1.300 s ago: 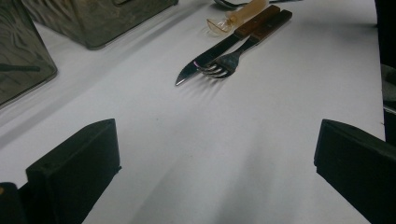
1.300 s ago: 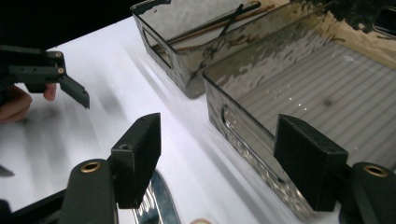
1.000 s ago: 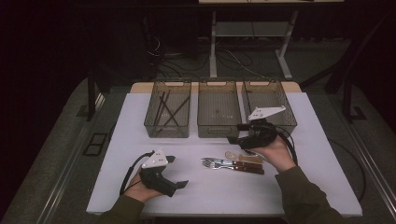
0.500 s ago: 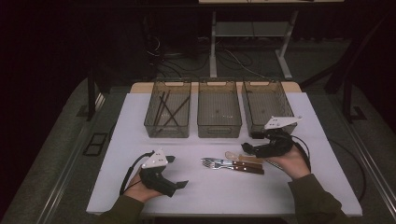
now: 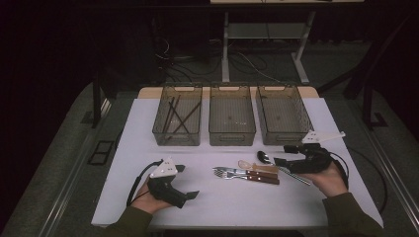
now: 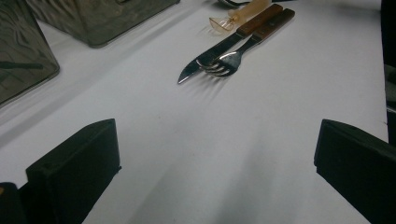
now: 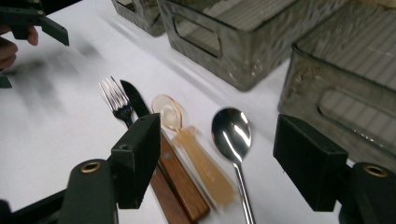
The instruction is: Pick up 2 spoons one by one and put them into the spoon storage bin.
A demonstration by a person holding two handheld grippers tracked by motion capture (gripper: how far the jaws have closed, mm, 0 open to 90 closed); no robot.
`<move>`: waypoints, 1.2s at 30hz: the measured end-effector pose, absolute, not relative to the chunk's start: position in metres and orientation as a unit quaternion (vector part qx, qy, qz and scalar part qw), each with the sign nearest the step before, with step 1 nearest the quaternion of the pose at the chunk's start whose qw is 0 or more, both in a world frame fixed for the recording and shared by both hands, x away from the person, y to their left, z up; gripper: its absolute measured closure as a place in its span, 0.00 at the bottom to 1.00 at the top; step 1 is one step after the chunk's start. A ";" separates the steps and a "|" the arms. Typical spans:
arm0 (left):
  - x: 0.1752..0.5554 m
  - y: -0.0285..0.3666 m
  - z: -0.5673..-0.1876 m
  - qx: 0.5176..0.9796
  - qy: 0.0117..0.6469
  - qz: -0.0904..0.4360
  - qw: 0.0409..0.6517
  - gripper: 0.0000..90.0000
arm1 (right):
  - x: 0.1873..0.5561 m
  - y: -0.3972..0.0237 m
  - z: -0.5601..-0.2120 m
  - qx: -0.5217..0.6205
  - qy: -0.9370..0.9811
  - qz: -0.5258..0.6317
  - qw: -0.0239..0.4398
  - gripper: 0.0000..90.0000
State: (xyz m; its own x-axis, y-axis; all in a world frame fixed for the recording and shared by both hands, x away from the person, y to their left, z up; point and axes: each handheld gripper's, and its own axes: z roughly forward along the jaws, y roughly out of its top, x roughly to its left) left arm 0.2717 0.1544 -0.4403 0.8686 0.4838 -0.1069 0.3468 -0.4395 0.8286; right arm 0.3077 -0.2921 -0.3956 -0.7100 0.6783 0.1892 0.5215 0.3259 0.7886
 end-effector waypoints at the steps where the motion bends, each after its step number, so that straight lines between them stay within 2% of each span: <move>1: 0.272 0.154 -0.440 0.844 0.247 0.073 0.470 0.00 | 0.306 -0.294 -0.397 0.369 0.811 0.445 0.087 0.35; 5: 0.271 0.154 -0.440 0.845 0.247 0.073 0.469 0.00 | 0.303 -0.303 -0.402 0.374 0.810 0.445 0.084 0.39; 10: 0.271 0.153 -0.440 0.846 0.245 0.075 0.467 0.00 | 0.303 -0.307 -0.408 0.381 0.811 0.435 0.090 0.49; 36: 0.271 0.151 -0.440 0.849 0.243 0.078 0.463 0.00 | 0.342 -0.275 -0.429 0.395 0.816 0.414 0.079 0.55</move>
State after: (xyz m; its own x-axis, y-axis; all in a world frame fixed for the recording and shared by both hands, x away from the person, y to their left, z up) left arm 0.2711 0.1514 -0.4404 0.8695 0.4850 -0.0937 0.3411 -0.4524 0.8240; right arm 0.3418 -0.2749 -0.4290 -0.6751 0.7104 0.1989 0.5801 0.3447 0.7380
